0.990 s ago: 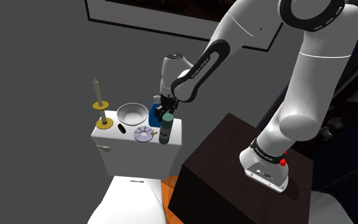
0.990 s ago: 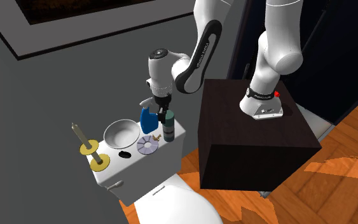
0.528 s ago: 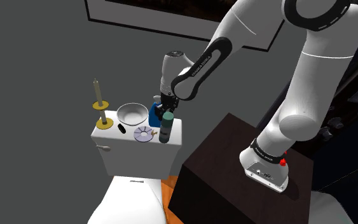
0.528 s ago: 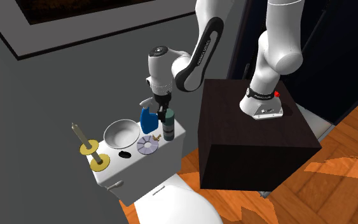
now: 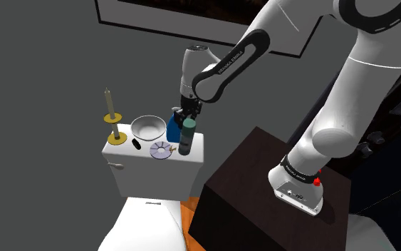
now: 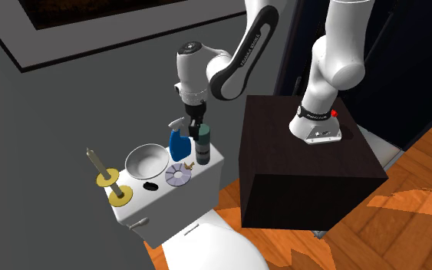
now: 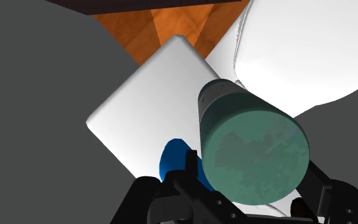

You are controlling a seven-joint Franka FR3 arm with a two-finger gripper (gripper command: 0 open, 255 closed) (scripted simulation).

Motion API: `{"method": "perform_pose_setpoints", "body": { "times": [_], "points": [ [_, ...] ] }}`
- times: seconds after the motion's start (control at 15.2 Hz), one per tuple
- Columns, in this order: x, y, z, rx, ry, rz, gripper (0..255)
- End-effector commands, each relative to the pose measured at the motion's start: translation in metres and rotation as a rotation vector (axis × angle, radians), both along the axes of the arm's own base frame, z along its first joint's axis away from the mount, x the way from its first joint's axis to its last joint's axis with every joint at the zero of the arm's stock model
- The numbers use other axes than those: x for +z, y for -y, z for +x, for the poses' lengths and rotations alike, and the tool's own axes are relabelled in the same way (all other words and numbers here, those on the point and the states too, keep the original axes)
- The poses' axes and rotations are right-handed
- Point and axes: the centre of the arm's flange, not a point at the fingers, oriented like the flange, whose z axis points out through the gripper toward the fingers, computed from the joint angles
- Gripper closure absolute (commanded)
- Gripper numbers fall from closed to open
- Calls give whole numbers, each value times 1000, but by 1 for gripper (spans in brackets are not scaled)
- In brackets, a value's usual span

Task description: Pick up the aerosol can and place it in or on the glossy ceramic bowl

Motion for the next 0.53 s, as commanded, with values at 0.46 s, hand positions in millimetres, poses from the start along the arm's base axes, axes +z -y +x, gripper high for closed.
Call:
{"method": "perform_pose_setpoints", "body": {
  "times": [0.46],
  "points": [
    [49, 0, 0, 0, 0, 0, 255]
  ]
}}
